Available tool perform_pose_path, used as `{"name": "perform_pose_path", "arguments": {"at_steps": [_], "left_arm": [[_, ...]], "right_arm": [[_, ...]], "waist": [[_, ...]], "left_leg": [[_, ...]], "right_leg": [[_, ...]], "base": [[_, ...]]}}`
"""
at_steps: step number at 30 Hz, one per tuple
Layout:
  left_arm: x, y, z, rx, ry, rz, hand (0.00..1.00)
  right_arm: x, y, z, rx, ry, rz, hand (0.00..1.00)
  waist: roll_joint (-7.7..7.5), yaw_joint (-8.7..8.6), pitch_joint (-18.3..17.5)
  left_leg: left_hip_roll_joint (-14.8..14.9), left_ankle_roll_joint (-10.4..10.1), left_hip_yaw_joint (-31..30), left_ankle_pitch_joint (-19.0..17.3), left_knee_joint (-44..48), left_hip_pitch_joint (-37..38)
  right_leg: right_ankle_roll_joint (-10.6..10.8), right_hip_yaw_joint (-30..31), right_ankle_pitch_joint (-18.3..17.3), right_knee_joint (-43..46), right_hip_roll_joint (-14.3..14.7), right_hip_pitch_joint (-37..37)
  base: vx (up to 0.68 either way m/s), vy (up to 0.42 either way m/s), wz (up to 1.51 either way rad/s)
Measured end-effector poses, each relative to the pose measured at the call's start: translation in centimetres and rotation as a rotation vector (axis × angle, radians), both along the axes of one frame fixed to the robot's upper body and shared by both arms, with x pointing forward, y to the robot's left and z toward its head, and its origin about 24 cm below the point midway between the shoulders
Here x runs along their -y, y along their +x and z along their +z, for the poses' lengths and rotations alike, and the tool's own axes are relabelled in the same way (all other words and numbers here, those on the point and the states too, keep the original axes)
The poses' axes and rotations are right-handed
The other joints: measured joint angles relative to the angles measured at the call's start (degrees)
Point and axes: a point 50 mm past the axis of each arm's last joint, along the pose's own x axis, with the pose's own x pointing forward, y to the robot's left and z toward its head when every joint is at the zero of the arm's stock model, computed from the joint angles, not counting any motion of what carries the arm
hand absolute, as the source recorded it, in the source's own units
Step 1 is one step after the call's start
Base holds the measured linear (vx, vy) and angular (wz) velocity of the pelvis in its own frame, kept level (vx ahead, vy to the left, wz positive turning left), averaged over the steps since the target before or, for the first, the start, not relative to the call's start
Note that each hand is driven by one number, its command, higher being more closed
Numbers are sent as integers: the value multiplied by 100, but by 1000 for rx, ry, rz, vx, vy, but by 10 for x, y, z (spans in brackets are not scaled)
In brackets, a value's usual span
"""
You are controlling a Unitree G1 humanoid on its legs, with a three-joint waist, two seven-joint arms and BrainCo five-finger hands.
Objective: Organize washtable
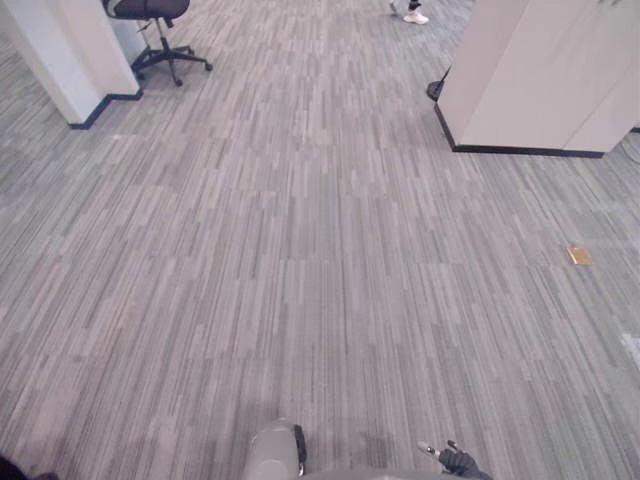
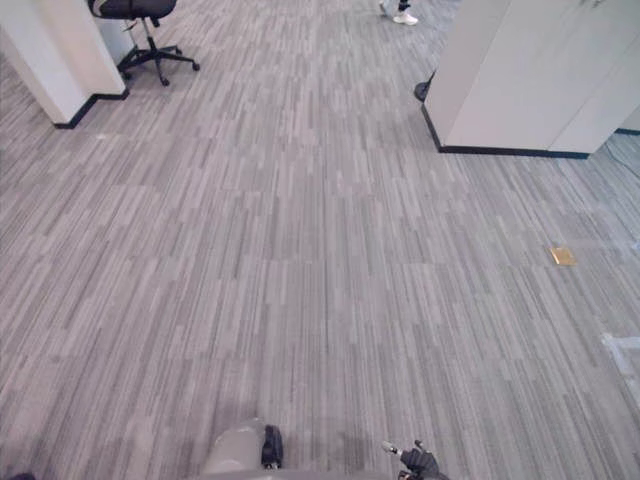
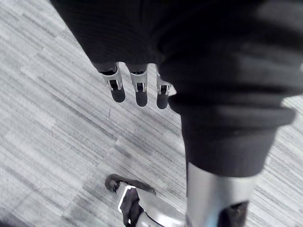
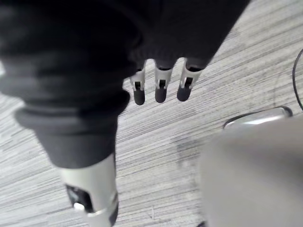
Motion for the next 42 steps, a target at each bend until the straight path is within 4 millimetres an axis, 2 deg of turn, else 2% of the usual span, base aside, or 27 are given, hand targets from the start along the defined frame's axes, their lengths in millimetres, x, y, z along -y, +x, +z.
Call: {"name": "perform_pose_path", "arguments": {"at_steps": [1,2,3,5,7,8,12,15,16,17,18,19,20,22,23,26,30,31,32,33,35,36,37,38,39,41,42], "left_arm": [[0,-2,0,-10,-4,-4,0],[5,-6,-1,-33,-24,-39,0],[9,-8,-2,-41,-37,-75,0],[11,-13,-2,-49,-55,-86,0],[7,-7,-1,-37,-44,-87,0],[7,-5,-2,-29,-44,-83,0],[13,-3,-2,-2,-42,9,0],[18,-10,-3,-21,-45,31,0],[24,-11,-3,-18,-59,51,0],[28,-12,-4,-15,-69,70,0],[34,-9,-5,-2,-83,132,0],[36,-10,-6,-5,-91,140,0],[37,-14,-6,-22,-98,147,0],[33,-15,-5,-27,-83,142,0],[32,-17,-5,-26,-78,140,0],[27,-21,-2,-15,-53,135,0],[29,-14,-3,1,-68,102,0],[28,-10,-3,6,-65,85,0],[25,-9,-3,9,-57,80,0],[12,-10,0,5,-18,59,0],[-4,-6,2,8,26,30,0],[-7,-1,2,14,27,12,0],[-3,5,1,26,15,2,0],[1,8,0,28,3,-19,0],[7,11,-1,24,-16,-70,0],[9,17,-1,30,-21,-118,0],[8,21,-1,40,-19,-123,0]], "right_arm": [[1,-5,-1,-16,2,-13,0],[7,-15,-2,-40,-6,-42,0],[8,-25,-2,-55,-7,-62,0],[9,-29,-2,-52,1,-82,0],[2,-39,-4,-70,23,-88,0],[-2,-41,-5,-72,31,-95,0],[2,-48,-2,-56,17,-130,0],[8,-41,1,-31,-4,-95,0],[17,-36,5,-1,-29,-103,0],[20,-35,6,8,-38,-111,0],[26,-28,8,33,-49,-133,0],[30,-28,9,39,-55,-151,0],[33,-26,8,37,-53,-187,0],[28,-21,6,22,-32,-196,0],[24,-20,4,11,-18,-182,0],[14,-1,5,51,0,-133,0],[4,13,6,74,15,-43,0],[1,4,3,56,24,-65,0],[-3,3,2,50,35,-66,0],[-16,-1,-1,32,75,-68,0],[-17,-7,-3,8,77,-72,0],[-15,-8,-4,-1,76,-67,0],[-11,-7,-3,3,75,-63,0],[-7,-6,-2,10,69,-65,0],[1,-7,-1,27,54,-92,0],[11,-22,1,30,35,-157,0],[9,-26,1,33,40,-184,0]], "waist": [[-25,-11,27],[40,-103,49],[198,-199,86],[313,-279,82],[327,-322,78],[310,-366,83],[400,-446,98],[621,-602,74],[799,-569,3],[858,-557,-39],[1010,-613,-46],[1076,-612,-29],[1170,-529,21],[1005,-351,176],[819,-183,159],[568,-137,97],[538,7,125],[499,141,48],[475,185,22],[106,99,-180],[-123,64,-192],[-188,3,-130],[-155,-43,-36],[-79,-122,13],[150,-281,108],[480,-481,57],[515,-551,49]], "left_leg": [[-93,45,-33,-68,-6,140],[-284,156,-198,-138,-191,551],[-369,200,-330,-142,-474,927],[-377,275,-655,-101,-1080,1582],[-349,329,-964,-41,-1628,2050],[-317,317,-1019,-48,-1736,2159],[-153,-26,-1230,-330,-2465,3180],[147,-244,-1301,-372,-2281,3616],[327,-669,-1300,-104,-1206,3360],[402,-719,-1309,167,-600,3138],[556,-734,-1355,1298,941,2395],[706,-796,-1309,2244,1535,2072],[1061,-595,-1088,3315,2572,1594],[1223,-120,-779,2378,4095,933],[1115,-217,-634,1819,4203,386],[862,-430,-664,1371,2913,-800],[704,-542,-821,1433,-836,-1332],[599,-547,-966,2370,-1236,-1227],[500,-485,-943,2329,-1124,-1249],[289,-358,-741,1785,-647,-1394],[-87,64,-618,833,268,-1325],[-300,227,-544,486,424,-1067],[-513,430,-521,114,454,-539],[-599,446,-575,-13,378,-207],[-634,492,-728,-159,31,561],[-613,418,-1132,-60,-1175,1790],[-598,411,-1269,16,-1528,2080]], "right_leg": [[-32,61,347,467,-63,-138],[-13,-12,1535,1035,-132,-225],[-30,-53,2248,1286,-91,-276],[-501,-621,926,1805,124,-831],[-743,-1279,288,1231,309,-1543],[-783,-1400,262,888,332,-1705],[-824,-1852,676,-3016,468,-2089],[-1142,-1818,1443,-2657,685,-2183],[-1245,-1838,1174,-2009,749,-2201],[-1277,-1851,902,-1795,810,-2180],[-1412,-1932,326,-1490,922,-2056],[-1439,-1889,106,-1449,1002,-1906],[-1526,-1750,-230,-1505,1278,-1481],[-1608,-1420,-544,-1638,1391,-668],[-1618,-1126,-555,-2215,1340,76],[-1545,-700,-520,-3370,1133,1111],[-1155,-370,-666,-3946,752,2150],[-1160,-58,-675,-3871,598,2405],[-1177,26,-665,-3789,552,2395],[-1126,157,-501,-3099,284,2053],[-612,488,412,-1289,141,1549],[-349,590,1200,-345,99,1287],[-225,548,1488,1165,100,772],[-195,421,1394,1784,148,576],[-316,35,1043,2473,292,218],[-655,-910,502,2360,493,-633],[-734,-1110,375,2174,546,-897]], "base": [[356,143,72],[349,77,67],[393,78,73],[359,73,35],[345,-16,47],[411,-88,74],[620,-119,39],[815,-213,40],[851,-210,-4],[1007,-237,-10],[654,-136,-14],[979,-147,-36],[820,-79,-58],[912,-49,-93],[830,-17,-89],[892,72,-79],[868,284,-72],[700,328,-65],[1049,460,-38],[890,362,12],[1000,407,32],[887,322,32],[856,290,29],[771,240,24],[713,210,25],[775,206,45],[574,100,74]]}}
